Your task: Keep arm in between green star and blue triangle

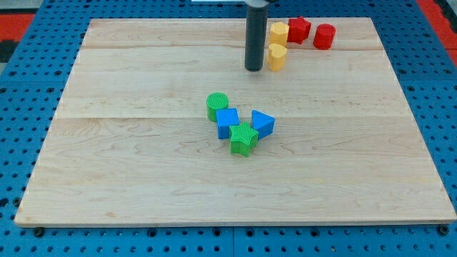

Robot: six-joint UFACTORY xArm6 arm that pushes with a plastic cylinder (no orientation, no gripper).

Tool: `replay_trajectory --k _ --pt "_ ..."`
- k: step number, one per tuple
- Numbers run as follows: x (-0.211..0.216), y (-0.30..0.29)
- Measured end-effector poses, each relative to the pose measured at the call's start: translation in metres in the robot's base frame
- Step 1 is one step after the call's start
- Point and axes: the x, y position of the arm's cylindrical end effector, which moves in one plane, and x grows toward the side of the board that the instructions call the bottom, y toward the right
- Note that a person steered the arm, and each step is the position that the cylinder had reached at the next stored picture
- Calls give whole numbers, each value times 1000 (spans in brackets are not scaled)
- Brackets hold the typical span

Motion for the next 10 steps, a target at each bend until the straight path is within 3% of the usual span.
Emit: replay_trajectory --k 2,3,4,5,8,9,10 --pt "-69 50" --pt "3 48" --pt "44 97" --pt "64 105" --pt "204 58" --pt "199 -4" --pt "153 0"
